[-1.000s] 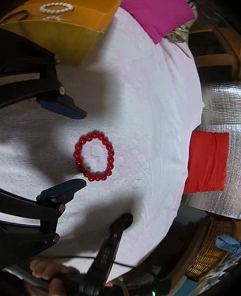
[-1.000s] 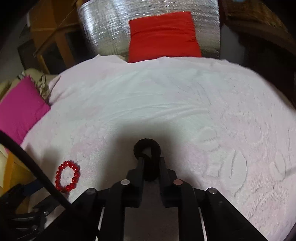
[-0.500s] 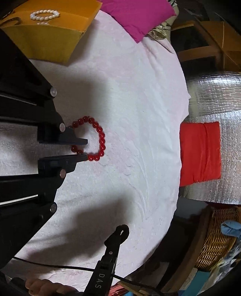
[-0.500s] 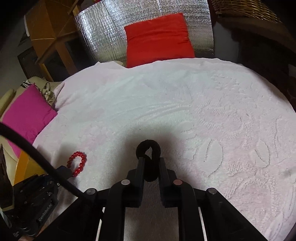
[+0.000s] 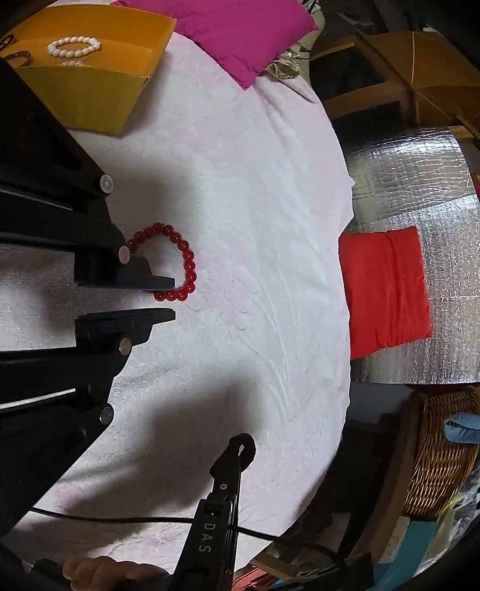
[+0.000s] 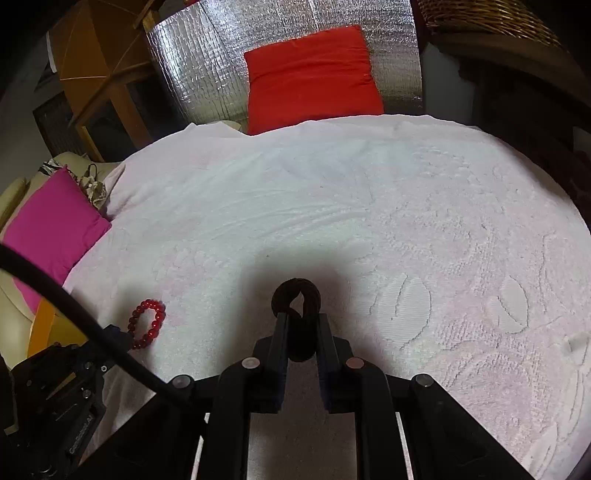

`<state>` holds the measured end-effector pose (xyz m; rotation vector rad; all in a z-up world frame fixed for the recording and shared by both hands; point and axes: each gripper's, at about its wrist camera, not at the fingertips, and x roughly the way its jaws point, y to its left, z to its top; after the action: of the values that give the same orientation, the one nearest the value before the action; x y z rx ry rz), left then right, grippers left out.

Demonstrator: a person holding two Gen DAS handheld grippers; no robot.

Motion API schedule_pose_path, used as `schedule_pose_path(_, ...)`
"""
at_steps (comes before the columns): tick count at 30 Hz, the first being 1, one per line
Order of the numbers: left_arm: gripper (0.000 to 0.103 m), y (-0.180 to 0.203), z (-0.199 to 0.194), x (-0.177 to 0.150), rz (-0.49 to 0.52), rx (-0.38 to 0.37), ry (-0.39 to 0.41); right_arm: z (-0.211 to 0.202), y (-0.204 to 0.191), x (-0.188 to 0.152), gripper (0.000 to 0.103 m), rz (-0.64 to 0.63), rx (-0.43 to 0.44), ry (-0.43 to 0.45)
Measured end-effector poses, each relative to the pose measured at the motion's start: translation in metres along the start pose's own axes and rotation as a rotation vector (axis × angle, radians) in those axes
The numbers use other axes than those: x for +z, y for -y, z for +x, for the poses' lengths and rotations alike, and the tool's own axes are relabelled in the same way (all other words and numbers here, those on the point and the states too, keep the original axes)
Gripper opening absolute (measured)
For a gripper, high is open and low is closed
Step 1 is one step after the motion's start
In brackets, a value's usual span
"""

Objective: Organize jewelry
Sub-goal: 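Lower the open left tool around the red bead bracelet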

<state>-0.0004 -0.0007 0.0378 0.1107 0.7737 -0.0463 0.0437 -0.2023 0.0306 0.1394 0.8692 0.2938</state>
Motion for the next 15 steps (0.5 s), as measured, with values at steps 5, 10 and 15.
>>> schedule_pose_path(5, 0.010, 0.0020, -0.0058, 0.0006, 0.011, 0.004, 0.016, 0.0003, -0.0001, -0.0002, 0.015, 0.007, -0.003, -0.006)
schedule_pose_path(10, 0.010, 0.0021, -0.0072, 0.0017, 0.014, 0.006, 0.020, 0.0000, 0.0003, 0.0001, 0.015, 0.009, -0.004, -0.008)
schedule_pose_path(15, 0.010, 0.0026, -0.0082, 0.0015, 0.018, 0.012, 0.025, -0.0005, -0.0009, -0.0007, 0.015, 0.009, -0.007, -0.006)
